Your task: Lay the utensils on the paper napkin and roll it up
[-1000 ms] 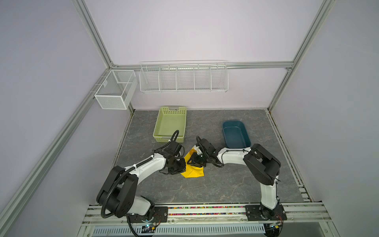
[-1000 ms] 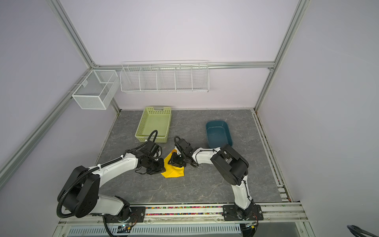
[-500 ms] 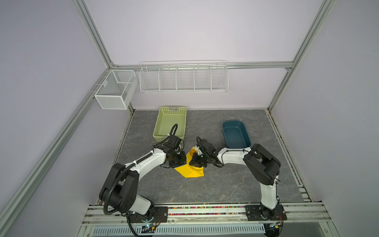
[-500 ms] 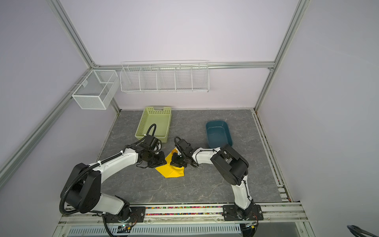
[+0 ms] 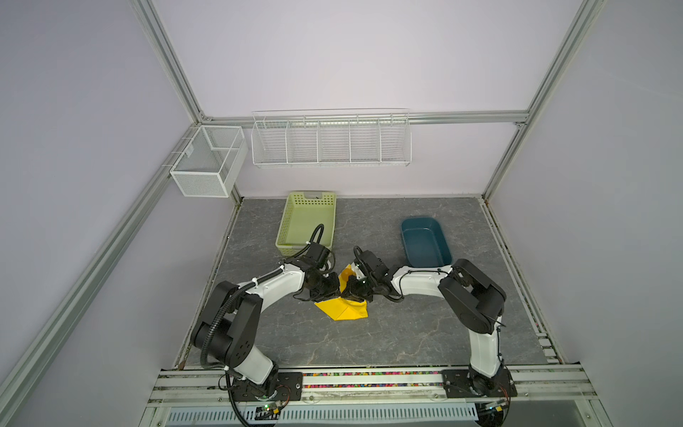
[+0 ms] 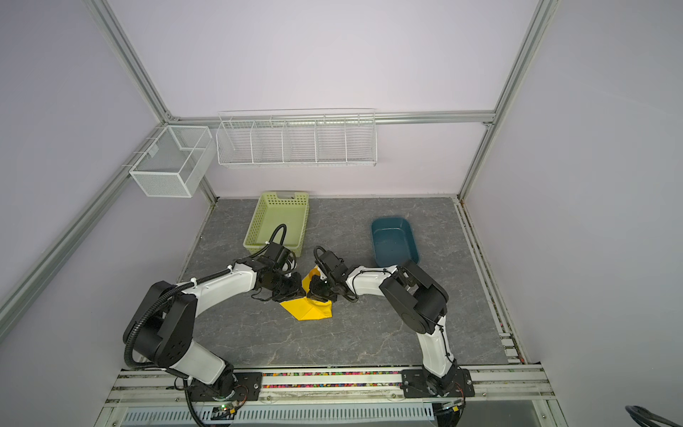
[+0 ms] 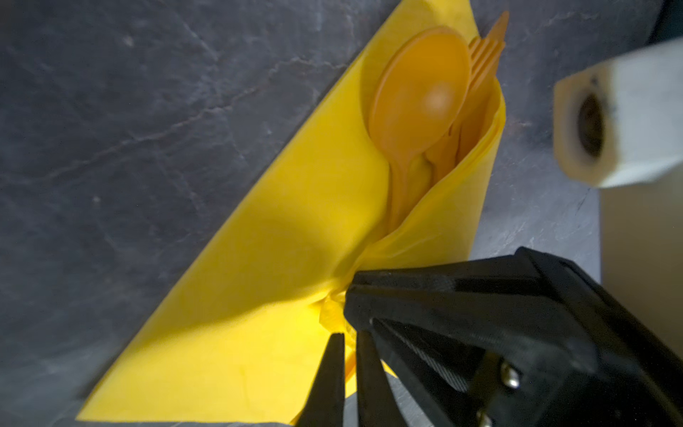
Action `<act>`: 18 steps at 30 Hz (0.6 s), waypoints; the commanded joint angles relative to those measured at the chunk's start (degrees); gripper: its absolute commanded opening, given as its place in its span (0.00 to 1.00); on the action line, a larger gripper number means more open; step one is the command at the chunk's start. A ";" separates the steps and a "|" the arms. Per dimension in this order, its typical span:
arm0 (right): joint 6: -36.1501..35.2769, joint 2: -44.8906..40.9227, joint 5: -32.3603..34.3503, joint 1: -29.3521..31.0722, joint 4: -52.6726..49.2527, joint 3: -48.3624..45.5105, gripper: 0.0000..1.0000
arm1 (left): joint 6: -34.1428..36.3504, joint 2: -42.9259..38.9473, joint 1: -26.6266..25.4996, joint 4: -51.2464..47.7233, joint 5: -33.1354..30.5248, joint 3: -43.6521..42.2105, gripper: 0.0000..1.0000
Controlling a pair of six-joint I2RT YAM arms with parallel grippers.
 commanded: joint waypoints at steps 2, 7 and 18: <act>1.10 0.31 0.69 0.32 -2.33 -1.05 0.15 | 0.15 1.71 -0.03 2.38 1.44 -1.49 0.09; 0.97 -0.12 0.69 0.31 -2.17 -0.94 0.17 | 0.39 2.94 -0.05 1.64 0.03 -2.59 0.06; 0.66 -2.81 1.42 0.25 -2.21 -0.77 0.26 | 1.99 4.86 0.04 0.21 -1.50 -4.35 0.04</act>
